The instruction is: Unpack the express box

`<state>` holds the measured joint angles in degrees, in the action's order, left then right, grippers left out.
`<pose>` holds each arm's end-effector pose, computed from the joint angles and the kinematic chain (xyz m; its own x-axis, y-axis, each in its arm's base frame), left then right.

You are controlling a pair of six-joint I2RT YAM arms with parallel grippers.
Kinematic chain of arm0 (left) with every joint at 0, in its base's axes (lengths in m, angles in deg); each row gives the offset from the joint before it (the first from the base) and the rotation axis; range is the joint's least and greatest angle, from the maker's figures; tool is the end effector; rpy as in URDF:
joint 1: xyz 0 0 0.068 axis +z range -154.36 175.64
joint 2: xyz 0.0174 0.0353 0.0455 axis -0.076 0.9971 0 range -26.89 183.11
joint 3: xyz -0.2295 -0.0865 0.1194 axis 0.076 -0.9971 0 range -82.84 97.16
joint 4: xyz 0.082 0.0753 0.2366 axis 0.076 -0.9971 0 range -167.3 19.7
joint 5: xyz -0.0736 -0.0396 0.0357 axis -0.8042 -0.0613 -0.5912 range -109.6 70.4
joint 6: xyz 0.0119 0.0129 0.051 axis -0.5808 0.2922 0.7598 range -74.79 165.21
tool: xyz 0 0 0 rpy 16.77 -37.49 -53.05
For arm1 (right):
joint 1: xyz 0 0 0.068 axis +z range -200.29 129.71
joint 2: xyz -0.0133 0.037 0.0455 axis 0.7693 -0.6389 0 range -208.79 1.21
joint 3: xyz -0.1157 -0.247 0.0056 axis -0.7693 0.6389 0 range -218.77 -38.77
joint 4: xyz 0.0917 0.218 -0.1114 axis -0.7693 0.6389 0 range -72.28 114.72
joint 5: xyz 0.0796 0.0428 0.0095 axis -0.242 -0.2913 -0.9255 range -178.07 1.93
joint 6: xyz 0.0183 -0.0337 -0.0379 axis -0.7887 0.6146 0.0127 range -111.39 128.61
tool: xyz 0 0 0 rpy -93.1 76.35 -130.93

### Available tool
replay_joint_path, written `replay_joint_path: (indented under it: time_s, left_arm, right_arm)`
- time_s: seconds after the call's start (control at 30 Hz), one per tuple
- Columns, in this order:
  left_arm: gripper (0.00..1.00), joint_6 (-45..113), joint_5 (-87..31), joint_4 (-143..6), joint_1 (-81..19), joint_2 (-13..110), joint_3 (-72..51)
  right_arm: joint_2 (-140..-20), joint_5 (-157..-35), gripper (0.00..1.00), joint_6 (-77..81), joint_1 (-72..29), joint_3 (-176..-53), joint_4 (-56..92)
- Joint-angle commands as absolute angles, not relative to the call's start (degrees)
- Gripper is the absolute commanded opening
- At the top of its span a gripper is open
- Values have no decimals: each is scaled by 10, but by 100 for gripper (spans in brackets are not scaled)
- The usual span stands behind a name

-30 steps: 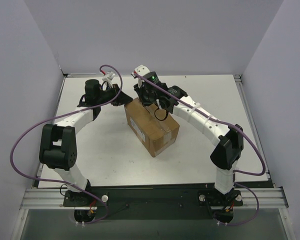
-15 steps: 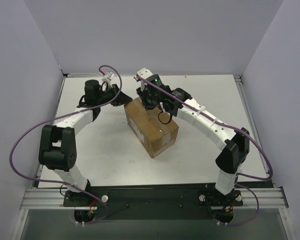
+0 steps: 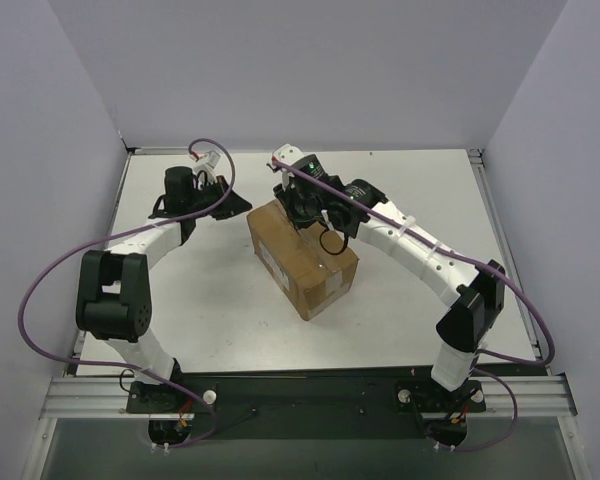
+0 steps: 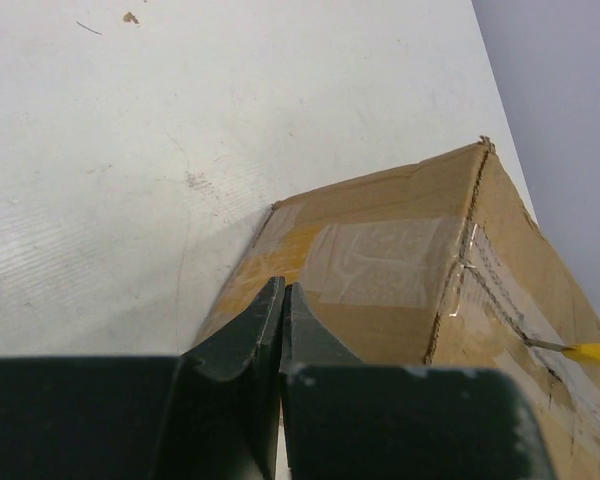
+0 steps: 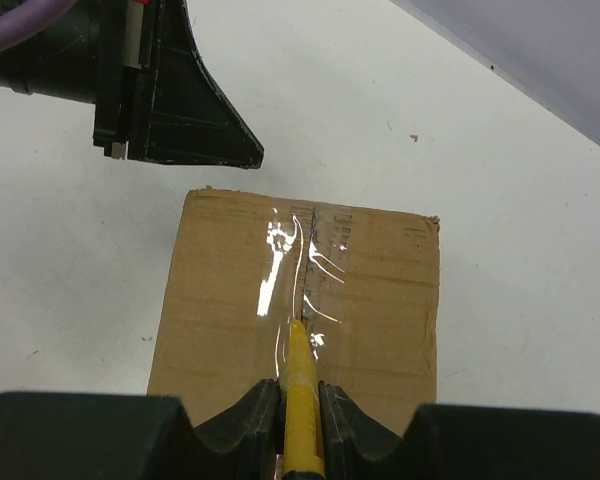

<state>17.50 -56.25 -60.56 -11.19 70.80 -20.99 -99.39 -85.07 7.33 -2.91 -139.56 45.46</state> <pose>0.3760 -0.0664 0.2351 -0.6786 -0.2945 -0.6729 0.3525 0.6732 -0.6501 0.2794 0.3007 0.3832 -0.3288 -0.3242 -0.8870 -0.6963 0.7177 -0.0043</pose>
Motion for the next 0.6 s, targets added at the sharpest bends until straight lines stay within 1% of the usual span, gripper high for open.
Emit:
replay_joint_path:
  time_s: [0.0, 0.07, 0.1, 0.13, 0.17, 0.2, 0.23, 0.3, 0.37, 0.43, 0.57]
  left_arm:
    - [0, 185, -549, -601, -95, 695, -207]
    - [0, 173, -575, -582, -78, 684, -211]
    - [2, 166, -591, -541, -72, 673, -220]
    - [5, 150, -635, -518, -67, 669, -224]
    - [9, 138, -656, -463, -59, 664, -228]
    - [18, 123, -683, -431, -59, 657, -239]
    - [22, 89, -720, -403, -59, 655, -241]
    - [30, 57, -740, -343, -64, 652, -253]
    - [32, 35, -754, -313, -80, 649, -259]
    - [32, 52, -755, -322, -91, 638, -264]
    - [35, 126, -715, -433, -116, 621, -264]
  right_arm:
    - [-956, -859, 0, 81, -15, -1396, 512]
    - [-951, -861, 0, 99, -15, -1393, 511]
    - [-950, -863, 0, 105, -16, -1391, 509]
    - [-949, -867, 0, 116, -15, -1391, 508]
    - [-949, -874, 0, 122, -17, -1392, 507]
    - [-949, -896, 0, 128, -16, -1392, 506]
    - [-949, -906, 0, 138, -17, -1392, 506]
    - [-949, -922, 0, 146, -16, -1391, 506]
    - [-950, -934, 0, 149, -16, -1392, 508]
    - [-954, -954, 0, 156, -16, -1396, 507]
    - [-964, -983, 0, 161, -16, -1408, 508]
